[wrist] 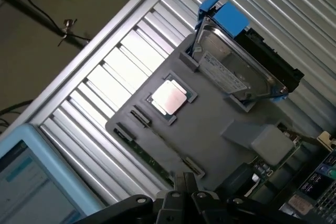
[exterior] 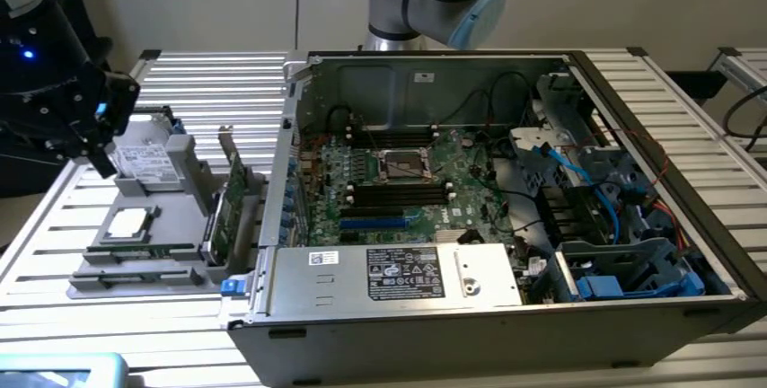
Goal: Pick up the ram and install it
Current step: 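Pick up the ram and move it above insertion slot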
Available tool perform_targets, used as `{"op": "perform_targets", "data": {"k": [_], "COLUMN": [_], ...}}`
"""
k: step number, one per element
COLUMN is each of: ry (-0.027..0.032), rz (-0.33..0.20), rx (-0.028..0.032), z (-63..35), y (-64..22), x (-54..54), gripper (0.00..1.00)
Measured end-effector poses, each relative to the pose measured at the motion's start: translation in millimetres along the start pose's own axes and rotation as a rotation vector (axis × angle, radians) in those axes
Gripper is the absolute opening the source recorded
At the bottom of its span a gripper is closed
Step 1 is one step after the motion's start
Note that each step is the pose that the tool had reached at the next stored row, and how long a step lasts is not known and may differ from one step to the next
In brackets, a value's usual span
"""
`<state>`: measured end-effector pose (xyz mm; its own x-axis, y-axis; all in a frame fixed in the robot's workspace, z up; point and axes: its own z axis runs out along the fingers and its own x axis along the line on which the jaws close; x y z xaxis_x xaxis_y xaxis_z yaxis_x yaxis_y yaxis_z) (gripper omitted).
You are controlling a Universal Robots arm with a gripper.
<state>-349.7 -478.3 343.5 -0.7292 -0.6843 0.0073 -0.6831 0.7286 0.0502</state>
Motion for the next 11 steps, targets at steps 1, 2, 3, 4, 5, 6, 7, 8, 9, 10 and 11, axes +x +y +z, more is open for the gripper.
{"op": "perform_targets", "data": {"k": [1, 2, 3, 4, 5, 6, 7, 8, 9, 10, 11], "ry": [-0.0001, -0.0003, -0.0005, -0.0008, -0.0013, -0.0020, -0.0029, -0.0037, -0.0043, -0.0051, -0.0058], "rz": [-0.018, -0.036, -0.054, -0.073, -0.091, -0.108, -0.128, -0.146, -0.164, -0.182, -0.200], "rx": [0.0011, 0.0023, 0.0034, 0.0047, 0.0062, 0.0078, 0.0097, 0.0114, 0.0131, 0.0149, 0.0165], "z": [0.0, 0.1, 0.1, 0.2, 0.3, 0.3, 0.4, 0.5, 0.5, 0.6, 0.6], "y": [0.0, 0.0, 0.0, 0.0, 0.0, 0.0, 0.0, 0.0, 0.0, 0.0, 0.0], "x": [0.0, 0.0, 0.0, 0.0, 0.0, -0.1, -0.1, 0.0, 0.0, 0.0, 0.0], "gripper": [0.11, 0.11, 0.11, 0.11, 0.11, 0.11, 0.11, 0.11, 0.11, 0.11, 0.11]}}
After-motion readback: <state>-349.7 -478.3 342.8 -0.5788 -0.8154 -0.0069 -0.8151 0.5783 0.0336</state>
